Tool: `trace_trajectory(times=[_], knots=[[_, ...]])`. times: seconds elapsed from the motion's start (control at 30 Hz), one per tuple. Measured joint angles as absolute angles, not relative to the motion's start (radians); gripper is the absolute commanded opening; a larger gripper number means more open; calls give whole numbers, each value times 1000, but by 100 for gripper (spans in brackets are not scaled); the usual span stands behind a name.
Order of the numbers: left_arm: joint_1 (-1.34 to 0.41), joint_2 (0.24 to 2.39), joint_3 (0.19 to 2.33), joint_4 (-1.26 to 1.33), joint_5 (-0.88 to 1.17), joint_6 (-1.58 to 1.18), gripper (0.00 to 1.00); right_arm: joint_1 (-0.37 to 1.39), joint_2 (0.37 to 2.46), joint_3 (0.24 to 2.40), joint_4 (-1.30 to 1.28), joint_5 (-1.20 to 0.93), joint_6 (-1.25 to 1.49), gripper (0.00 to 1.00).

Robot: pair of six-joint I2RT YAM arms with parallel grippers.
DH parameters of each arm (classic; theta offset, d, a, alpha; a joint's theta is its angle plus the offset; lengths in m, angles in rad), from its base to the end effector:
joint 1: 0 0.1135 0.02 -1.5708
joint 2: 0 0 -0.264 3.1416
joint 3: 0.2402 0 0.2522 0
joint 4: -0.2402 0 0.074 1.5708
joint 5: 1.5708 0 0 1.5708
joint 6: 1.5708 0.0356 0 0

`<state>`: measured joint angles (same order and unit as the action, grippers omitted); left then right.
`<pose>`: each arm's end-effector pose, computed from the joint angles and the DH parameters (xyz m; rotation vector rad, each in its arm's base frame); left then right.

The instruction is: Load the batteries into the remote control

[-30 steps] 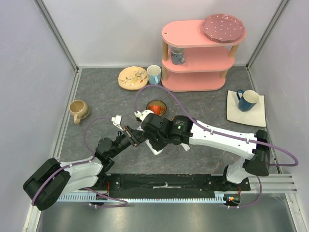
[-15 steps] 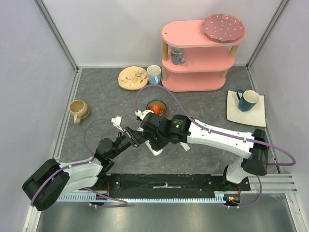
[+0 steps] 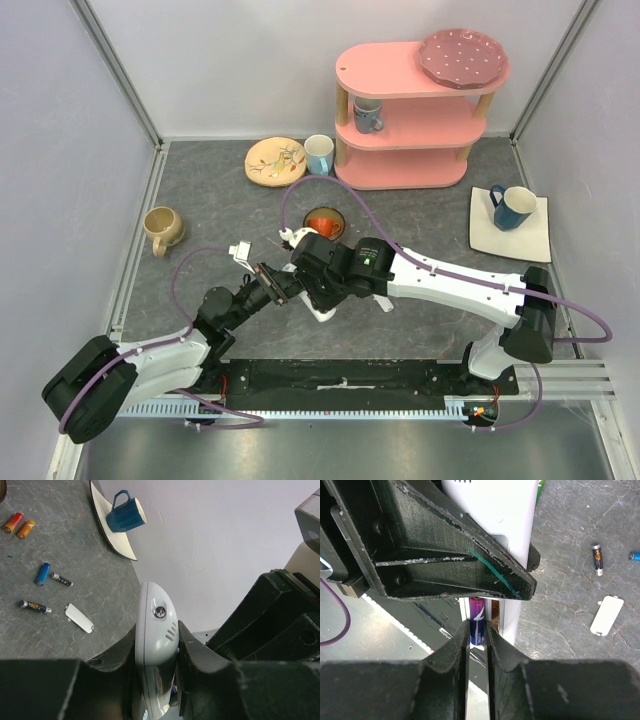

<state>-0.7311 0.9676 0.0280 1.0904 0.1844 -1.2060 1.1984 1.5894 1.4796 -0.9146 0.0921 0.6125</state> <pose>0.1229 -0.1190 0.1849 -0.2167 1.6542 -1.6772 0.1238 0.3079 0.3167 -0.7427 2.5826 0.5159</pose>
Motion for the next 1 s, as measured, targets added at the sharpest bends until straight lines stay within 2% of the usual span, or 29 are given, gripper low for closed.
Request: trace_trajectory(times=[1.0], knots=[[-749,954,28,1047,185,-1206,2,1198,1589,1480,-876,108,611,40]])
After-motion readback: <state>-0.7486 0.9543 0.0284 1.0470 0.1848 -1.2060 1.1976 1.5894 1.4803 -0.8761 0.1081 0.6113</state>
